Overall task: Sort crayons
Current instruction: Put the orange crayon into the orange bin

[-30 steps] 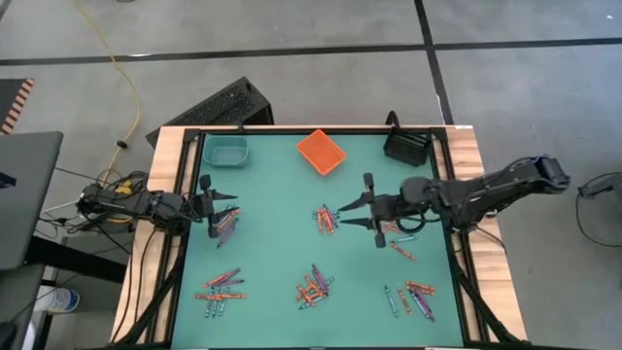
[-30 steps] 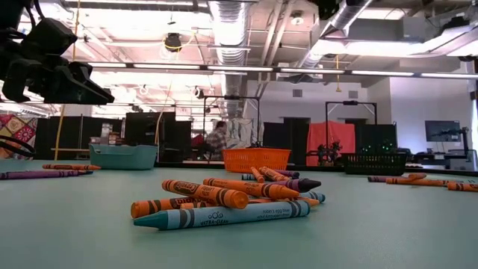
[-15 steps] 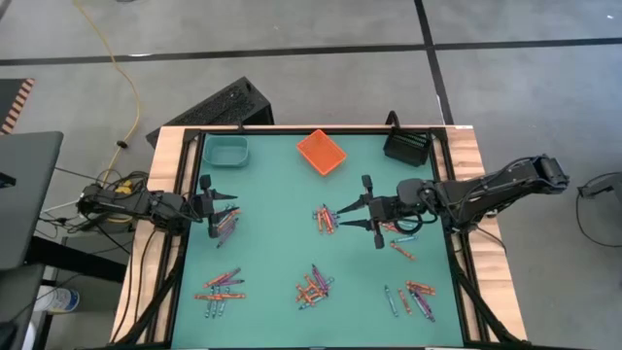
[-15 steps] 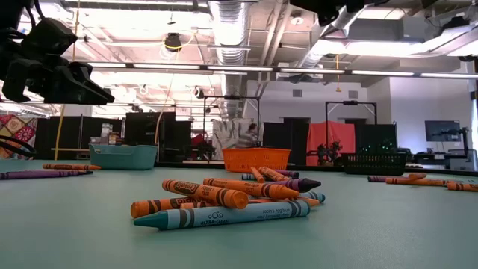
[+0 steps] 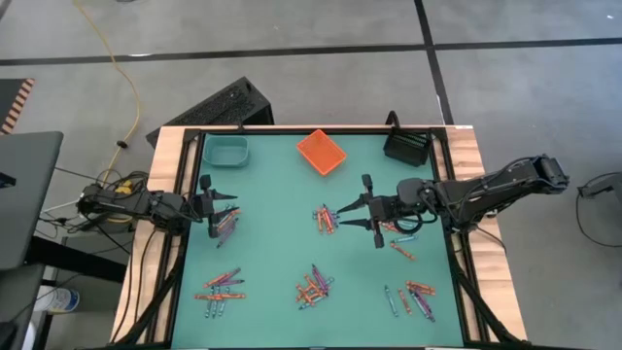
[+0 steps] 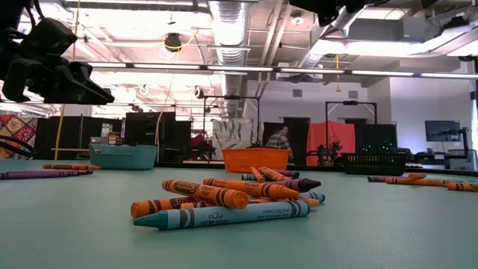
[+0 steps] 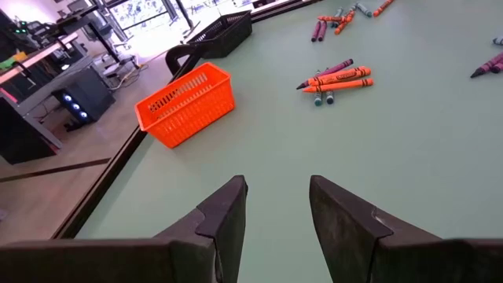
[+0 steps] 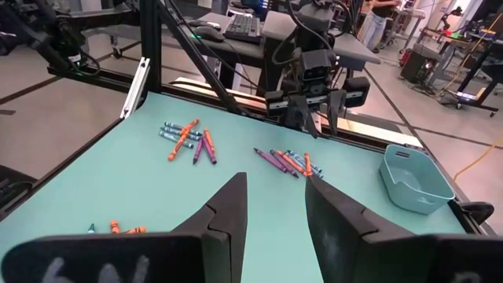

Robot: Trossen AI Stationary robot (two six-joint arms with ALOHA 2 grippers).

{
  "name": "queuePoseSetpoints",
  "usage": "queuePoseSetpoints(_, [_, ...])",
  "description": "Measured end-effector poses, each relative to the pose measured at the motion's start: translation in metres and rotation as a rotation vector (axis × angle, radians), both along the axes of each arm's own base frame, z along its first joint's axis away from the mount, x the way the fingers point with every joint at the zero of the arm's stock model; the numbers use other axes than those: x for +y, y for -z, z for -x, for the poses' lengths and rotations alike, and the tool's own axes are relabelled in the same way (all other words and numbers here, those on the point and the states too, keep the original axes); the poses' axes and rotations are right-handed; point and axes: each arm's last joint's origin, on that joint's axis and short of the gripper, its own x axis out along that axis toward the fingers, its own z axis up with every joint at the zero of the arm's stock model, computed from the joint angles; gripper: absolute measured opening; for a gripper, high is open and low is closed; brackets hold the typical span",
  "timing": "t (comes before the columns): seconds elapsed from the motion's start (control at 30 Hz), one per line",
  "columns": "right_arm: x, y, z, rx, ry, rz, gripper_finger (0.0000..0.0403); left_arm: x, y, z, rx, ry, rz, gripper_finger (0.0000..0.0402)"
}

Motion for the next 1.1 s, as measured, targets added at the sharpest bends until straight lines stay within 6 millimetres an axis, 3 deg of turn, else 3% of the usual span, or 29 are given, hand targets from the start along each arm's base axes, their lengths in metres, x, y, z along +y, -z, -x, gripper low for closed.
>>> queuePoseSetpoints(0.2, [-0.001,0.005,0.001,0.053,0.053,-0.066,0.0129,0.000,0.000,0.000,0.000,0.000,0.000,0.0132])
queuePoseSetpoints(0.5, [-0.005,0.034,0.014,0.377,0.231,-0.175,0.0129,0.000,0.000,0.000,0.000,0.000,0.000,0.0132])
queuePoseSetpoints(0.63, [-0.007,0.040,0.017,0.442,0.280,-0.178,0.0129,0.000,0.000,0.000,0.000,0.000,0.000,0.0132])
queuePoseSetpoints(0.83, [-0.004,0.057,0.005,0.505,0.294,-0.175,0.0129,0.000,0.000,0.000,0.000,0.000,0.000,0.0132])
queuePoseSetpoints(1.1, [0.003,0.103,-0.020,0.644,0.366,-0.251,0.0129,0.000,0.000,0.000,0.000,0.000,0.000,0.0132])
